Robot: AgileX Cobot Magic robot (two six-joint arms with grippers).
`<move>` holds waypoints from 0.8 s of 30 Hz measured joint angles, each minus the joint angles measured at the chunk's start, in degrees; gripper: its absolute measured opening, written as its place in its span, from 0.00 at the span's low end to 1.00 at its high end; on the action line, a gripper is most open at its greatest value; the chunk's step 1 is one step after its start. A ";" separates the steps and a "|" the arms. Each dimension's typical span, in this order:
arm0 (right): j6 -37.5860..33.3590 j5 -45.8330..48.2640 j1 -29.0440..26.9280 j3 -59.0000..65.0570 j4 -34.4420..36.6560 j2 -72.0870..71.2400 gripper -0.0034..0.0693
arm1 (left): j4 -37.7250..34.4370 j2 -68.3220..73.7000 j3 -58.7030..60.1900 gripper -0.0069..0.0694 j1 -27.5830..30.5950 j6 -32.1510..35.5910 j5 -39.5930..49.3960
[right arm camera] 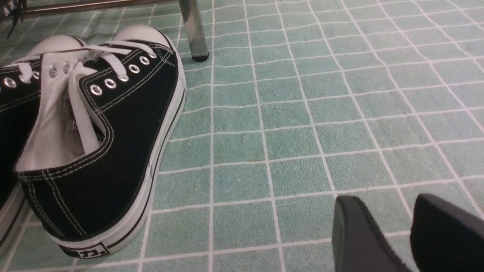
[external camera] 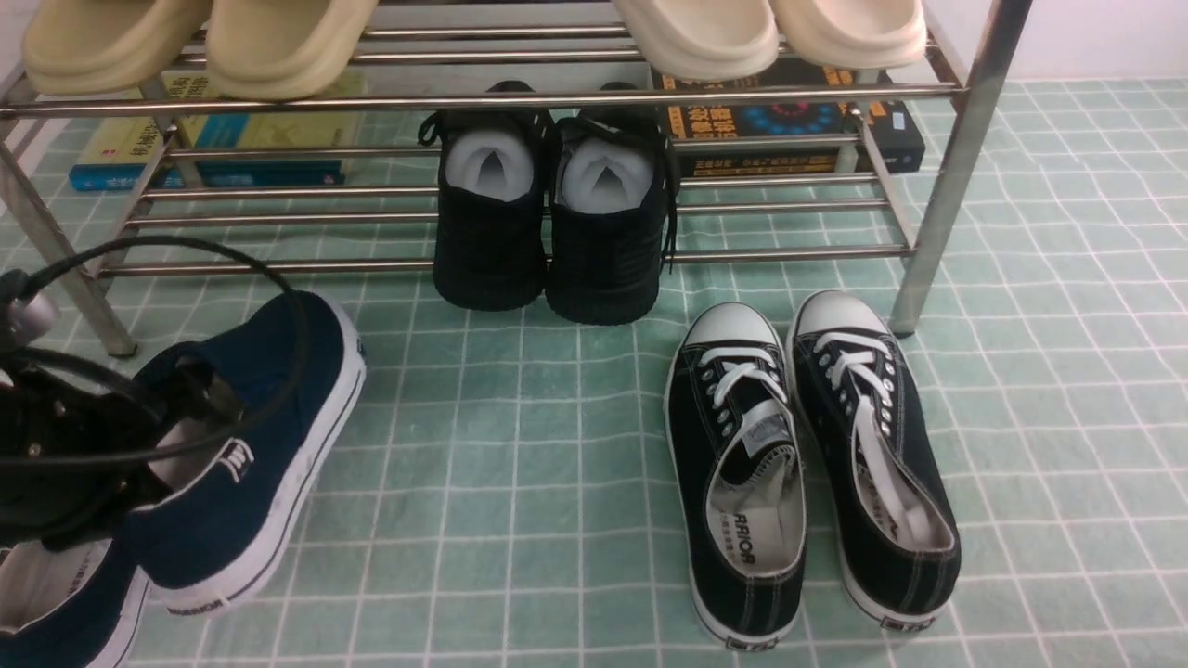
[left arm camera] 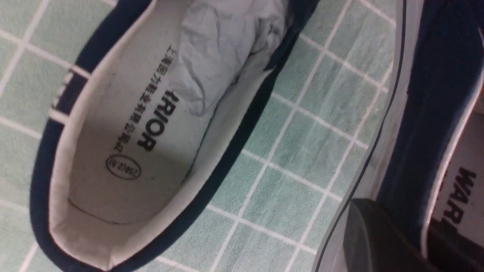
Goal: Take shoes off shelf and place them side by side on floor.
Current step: 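Set the held shoe down on the floor in front of the rack with the left gripper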
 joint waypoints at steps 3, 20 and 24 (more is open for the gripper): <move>0.00 0.00 0.00 0.00 0.00 0.00 0.38 | -0.14 0.00 2.99 0.13 0.00 -0.07 -2.28; 0.00 0.00 0.00 0.00 0.00 0.00 0.38 | 0.21 -0.05 9.08 0.13 0.00 0.01 -12.44; 0.00 0.00 0.00 0.00 0.00 0.00 0.38 | 0.42 -0.05 9.14 0.13 0.00 1.03 -13.09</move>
